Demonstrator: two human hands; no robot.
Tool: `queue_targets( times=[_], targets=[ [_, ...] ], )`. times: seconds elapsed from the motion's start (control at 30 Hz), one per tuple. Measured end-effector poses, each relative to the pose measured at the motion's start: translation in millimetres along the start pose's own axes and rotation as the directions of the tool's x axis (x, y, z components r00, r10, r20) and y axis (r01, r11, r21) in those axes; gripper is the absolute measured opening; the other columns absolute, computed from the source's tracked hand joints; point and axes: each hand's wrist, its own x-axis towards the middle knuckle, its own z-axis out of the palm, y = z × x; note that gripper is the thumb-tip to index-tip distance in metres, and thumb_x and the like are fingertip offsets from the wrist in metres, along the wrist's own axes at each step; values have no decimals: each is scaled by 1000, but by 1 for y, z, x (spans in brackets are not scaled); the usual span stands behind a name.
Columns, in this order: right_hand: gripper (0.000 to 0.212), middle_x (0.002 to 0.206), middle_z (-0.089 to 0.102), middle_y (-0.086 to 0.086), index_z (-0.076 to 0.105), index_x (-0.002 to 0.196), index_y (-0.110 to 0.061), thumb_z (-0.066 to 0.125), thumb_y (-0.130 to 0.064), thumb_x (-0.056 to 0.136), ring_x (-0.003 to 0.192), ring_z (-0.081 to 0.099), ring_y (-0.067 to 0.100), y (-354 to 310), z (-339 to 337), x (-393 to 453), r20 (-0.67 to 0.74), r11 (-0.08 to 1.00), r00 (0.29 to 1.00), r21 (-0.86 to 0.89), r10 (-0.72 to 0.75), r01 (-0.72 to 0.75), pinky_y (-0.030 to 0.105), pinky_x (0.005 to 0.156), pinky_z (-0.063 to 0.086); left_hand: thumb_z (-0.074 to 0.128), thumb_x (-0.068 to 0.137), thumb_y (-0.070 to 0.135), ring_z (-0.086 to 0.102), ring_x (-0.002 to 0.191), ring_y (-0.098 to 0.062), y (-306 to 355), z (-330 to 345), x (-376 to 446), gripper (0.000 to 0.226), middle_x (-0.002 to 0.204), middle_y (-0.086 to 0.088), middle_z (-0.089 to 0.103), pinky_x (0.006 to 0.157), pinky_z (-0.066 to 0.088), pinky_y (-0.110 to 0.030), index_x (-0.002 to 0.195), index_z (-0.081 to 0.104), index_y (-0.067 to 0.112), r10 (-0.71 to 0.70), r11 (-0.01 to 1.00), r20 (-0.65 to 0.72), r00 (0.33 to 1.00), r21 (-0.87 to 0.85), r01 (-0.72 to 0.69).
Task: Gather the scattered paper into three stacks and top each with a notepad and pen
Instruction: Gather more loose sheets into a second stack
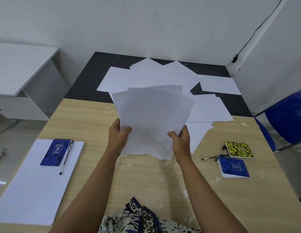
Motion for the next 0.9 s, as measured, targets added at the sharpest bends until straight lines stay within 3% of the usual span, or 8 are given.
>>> queue_targets(
  times=[0.1,0.23,0.33,0.5,0.7,0.8,0.9],
  targets=[
    [19,75,53,-3,49,84,-13,57,-15,67,66,51,7,0,3,-3,-49,999,998,39,-25,27,21,63,42,56,69,12,66,89,-18,4,-2,-2,39,99,-1,68,71,53,-31,108,62,14,14,999,-17,1000,-29,-14],
    [19,81,56,-2,50,88,-13,58,-9,72,72,54,8,2,7,-9,-23,998,999,54,-37,39,20,65,44,56,67,13,65,89,-20,5,-2,-3,40,99,-3,68,70,53,-30,107,62,10,21,999,-21,1000,-37,-22],
    [34,94,63,-1,55,104,-12,58,-10,70,86,61,12,3,8,-12,-19,996,998,72,-57,59,20,74,50,54,68,14,64,86,-17,7,-1,-6,38,97,-1,67,69,55,-30,106,61,11,35,999,8,999,-38,-35],
    [31,85,63,-5,59,97,-9,56,-13,66,78,60,7,2,13,-15,-5,999,1000,32,-31,31,17,68,48,51,68,15,61,80,-15,7,3,-10,36,91,0,66,65,49,-27,102,61,7,35,999,7,999,-38,-34],
    [15,71,40,-1,42,76,-8,53,-15,68,62,38,10,0,11,-21,-196,990,971,10,-135,140,23,56,32,50,71,14,58,78,-12,9,1,-10,35,93,-4,63,65,48,-26,103,60,8,71,996,-1,997,-55,-71],
    [12,70,45,-6,45,77,-12,53,-14,69,61,43,6,-3,11,-21,-140,988,980,33,-144,150,18,54,35,49,71,14,57,76,-11,10,2,-10,31,89,-3,62,63,47,-24,100,60,9,77,995,15,997,-64,-76],
    [17,75,54,-4,54,85,-5,54,-13,70,66,51,6,-3,12,-23,-95,984,979,-4,-178,179,17,57,41,49,71,15,57,75,-10,10,2,-11,31,87,0,62,61,46,-22,99,60,9,72,995,19,997,-65,-71]
  ],
)
